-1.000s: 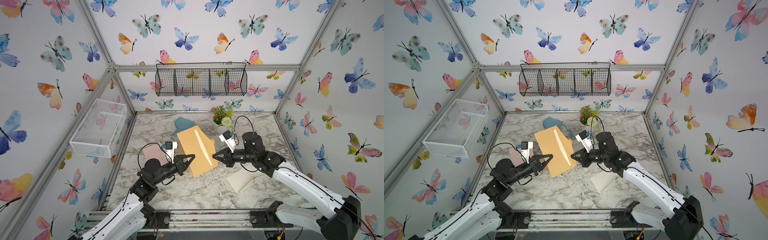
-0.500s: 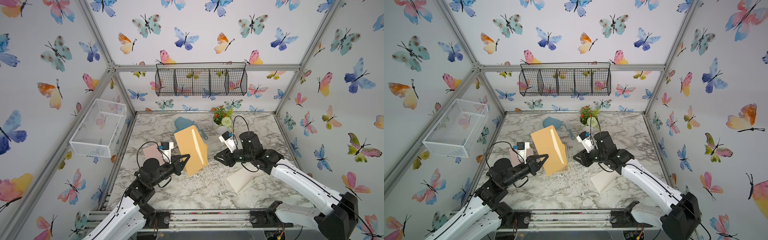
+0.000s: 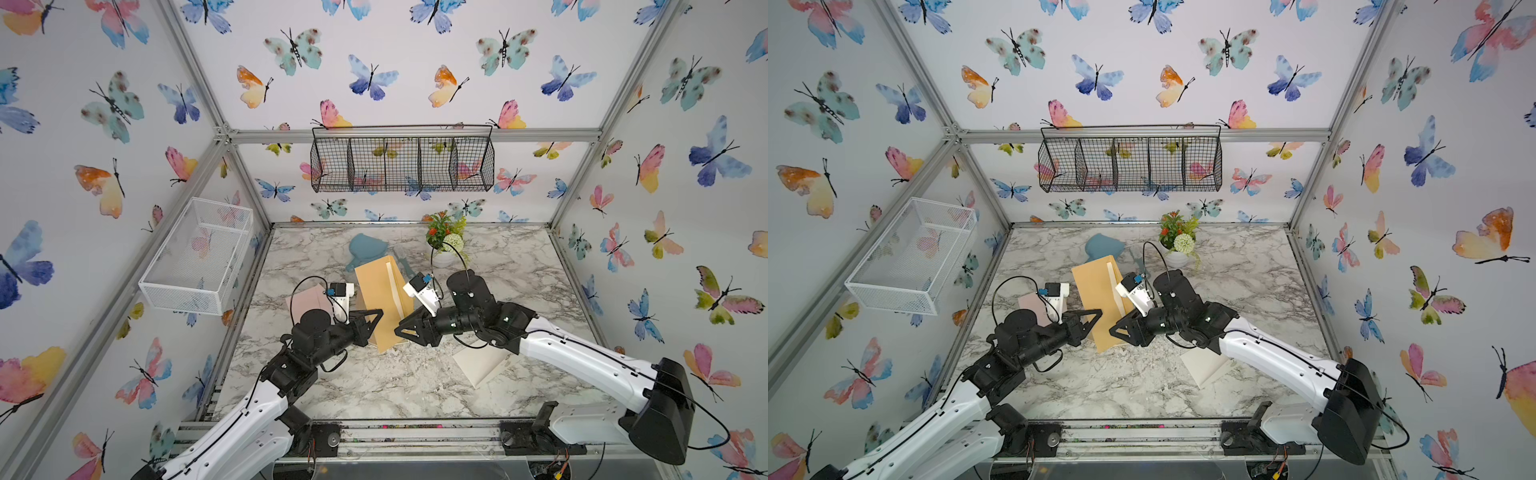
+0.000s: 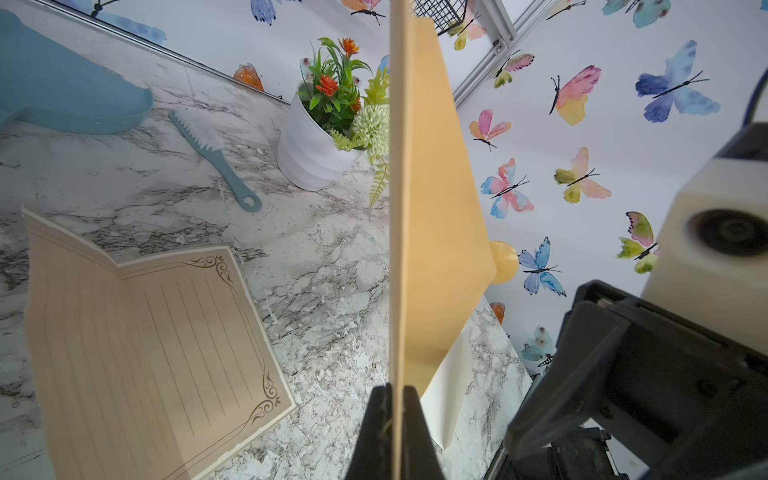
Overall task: Take the letter paper out of the envelope
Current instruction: Take out the letter paper from the envelope.
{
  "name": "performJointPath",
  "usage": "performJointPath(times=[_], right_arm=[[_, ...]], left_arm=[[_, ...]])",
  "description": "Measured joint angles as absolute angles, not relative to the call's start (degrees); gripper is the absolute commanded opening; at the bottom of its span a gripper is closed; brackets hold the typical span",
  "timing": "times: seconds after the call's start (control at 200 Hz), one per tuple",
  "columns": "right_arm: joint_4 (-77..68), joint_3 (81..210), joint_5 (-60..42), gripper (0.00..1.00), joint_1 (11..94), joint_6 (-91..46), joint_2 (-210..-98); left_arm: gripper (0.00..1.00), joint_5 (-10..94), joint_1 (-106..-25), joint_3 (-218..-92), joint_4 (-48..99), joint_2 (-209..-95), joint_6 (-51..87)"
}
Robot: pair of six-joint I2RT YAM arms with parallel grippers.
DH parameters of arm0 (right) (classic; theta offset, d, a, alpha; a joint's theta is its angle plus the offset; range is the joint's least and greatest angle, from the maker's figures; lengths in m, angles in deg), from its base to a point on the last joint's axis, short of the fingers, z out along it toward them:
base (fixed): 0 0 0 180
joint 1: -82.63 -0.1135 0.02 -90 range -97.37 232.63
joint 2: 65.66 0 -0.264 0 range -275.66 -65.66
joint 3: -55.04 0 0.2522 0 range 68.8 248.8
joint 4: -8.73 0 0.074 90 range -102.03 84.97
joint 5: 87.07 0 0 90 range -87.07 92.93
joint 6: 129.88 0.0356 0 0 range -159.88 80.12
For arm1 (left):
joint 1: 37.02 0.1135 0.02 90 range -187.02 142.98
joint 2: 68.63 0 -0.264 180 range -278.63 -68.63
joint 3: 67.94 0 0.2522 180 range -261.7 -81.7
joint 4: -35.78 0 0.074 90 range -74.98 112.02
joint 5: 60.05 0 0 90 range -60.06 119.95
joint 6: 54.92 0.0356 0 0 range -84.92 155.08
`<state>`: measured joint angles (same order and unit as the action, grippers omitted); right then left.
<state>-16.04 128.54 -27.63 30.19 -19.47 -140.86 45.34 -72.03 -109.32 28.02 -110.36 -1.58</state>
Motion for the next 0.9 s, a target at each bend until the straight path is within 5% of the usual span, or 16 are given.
performJointPath(times=[0.491, 0.686, 0.896], right_arm=[[-19.49, 134.69, -17.97, 0.34, 34.91, -22.18, -145.56], [-18.38, 131.89, -20.38, 0.32, 44.11, -22.07, -143.85], [-13.04, 127.98, -29.88, 0.31, 44.81, -22.09, -143.85]], left_arm=[[0.00, 49.56, -75.59, -109.32, 29.68, -108.46, -0.47], [0.00, 50.44, -75.85, -109.32, 28.59, -106.23, 0.16], [0.00, 52.25, -75.90, -109.32, 28.57, -106.19, 0.21]])
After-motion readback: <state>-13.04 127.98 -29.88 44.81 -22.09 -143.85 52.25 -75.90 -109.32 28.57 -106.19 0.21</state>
